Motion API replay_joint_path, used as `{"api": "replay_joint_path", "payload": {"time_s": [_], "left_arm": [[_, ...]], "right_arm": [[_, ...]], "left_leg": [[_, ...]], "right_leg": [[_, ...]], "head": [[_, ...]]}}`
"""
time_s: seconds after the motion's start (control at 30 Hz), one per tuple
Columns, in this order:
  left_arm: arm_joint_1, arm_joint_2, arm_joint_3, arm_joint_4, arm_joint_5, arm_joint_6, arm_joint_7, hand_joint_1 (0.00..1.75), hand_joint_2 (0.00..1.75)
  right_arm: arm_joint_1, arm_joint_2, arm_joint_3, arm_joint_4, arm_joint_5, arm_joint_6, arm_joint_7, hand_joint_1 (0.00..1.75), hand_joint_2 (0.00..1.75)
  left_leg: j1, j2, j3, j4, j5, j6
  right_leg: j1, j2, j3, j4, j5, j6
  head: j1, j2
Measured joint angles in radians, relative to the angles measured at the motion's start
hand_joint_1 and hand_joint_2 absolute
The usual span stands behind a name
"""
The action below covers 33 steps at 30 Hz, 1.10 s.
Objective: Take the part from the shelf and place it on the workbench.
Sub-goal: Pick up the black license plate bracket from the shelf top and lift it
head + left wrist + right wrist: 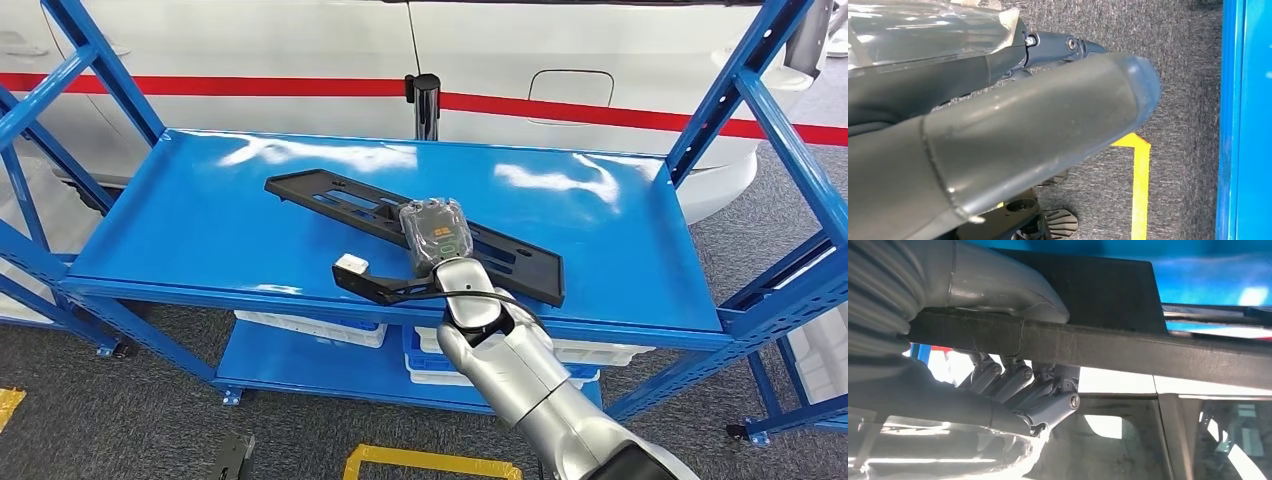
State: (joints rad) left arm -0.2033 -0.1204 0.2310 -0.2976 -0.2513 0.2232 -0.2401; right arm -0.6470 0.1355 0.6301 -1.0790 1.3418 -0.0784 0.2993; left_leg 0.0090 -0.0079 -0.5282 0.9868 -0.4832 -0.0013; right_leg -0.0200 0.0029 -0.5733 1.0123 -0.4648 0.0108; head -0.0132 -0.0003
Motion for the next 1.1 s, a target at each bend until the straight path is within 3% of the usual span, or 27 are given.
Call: {"api": "replay_joint_path", "payload": {"time_s": [0.13, 0.3, 0.47, 0.6, 0.8, 1.1], "left_arm": [[0.000, 0.001, -0.010, 0.000, 0.012, 0.008, -0.002, 0.00, 0.00], [0.001, 0.004, -0.026, 0.000, 0.023, 0.010, -0.006, 0.00, 0.00], [0.001, 0.009, -0.038, 0.000, 0.042, 0.011, -0.017, 0.00, 0.00], [0.001, 0.013, -0.048, 0.000, 0.063, 0.005, -0.027, 0.00, 1.75], [0.005, 0.015, -0.050, 0.000, 0.113, -0.018, -0.053, 0.00, 1.75], [0.008, 0.016, -0.050, 0.000, 0.135, -0.035, -0.061, 0.00, 1.75]], "right_arm": [[0.010, 0.004, -0.043, -0.088, -0.208, -0.061, -0.083, 1.75, 1.75], [0.015, 0.003, -0.094, -0.229, -0.422, -0.068, -0.135, 1.75, 1.75], [0.035, 0.001, -0.144, -0.386, -0.890, -0.062, -0.233, 1.75, 1.75], [0.039, -0.007, -0.172, -0.495, -1.071, -0.062, -0.272, 1.75, 1.75], [0.051, -0.024, -0.190, -0.631, -1.266, -0.064, -0.321, 1.75, 1.75], [0.051, -0.060, -0.194, -0.757, -1.340, -0.066, -0.349, 1.75, 1.75]], "left_leg": [[0.000, 0.000, 0.000, 0.000, 0.000, 0.000], [0.000, 0.000, 0.000, 0.000, 0.000, 0.000], [0.000, 0.000, -0.001, 0.000, 0.000, 0.000], [0.000, 0.000, -0.001, 0.000, 0.000, 0.000], [0.000, 0.000, -0.001, 0.000, 0.000, 0.000], [0.000, 0.000, -0.001, 0.000, 0.000, 0.000]], "right_leg": [[0.000, 0.000, 0.000, 0.000, 0.000, 0.000], [0.000, 0.000, 0.000, 0.000, 0.000, 0.000], [0.000, 0.000, -0.001, 0.000, 0.000, 0.000], [0.000, 0.000, -0.001, 0.000, 0.000, 0.000], [0.000, 0.000, -0.001, 0.000, 0.000, 0.000], [0.000, 0.000, -0.001, 0.000, 0.000, 0.000]], "head": [[0.000, 0.000], [0.000, 0.000], [0.000, 0.000], [0.000, 0.000], [0.000, 0.000], [0.000, 0.000]]}}
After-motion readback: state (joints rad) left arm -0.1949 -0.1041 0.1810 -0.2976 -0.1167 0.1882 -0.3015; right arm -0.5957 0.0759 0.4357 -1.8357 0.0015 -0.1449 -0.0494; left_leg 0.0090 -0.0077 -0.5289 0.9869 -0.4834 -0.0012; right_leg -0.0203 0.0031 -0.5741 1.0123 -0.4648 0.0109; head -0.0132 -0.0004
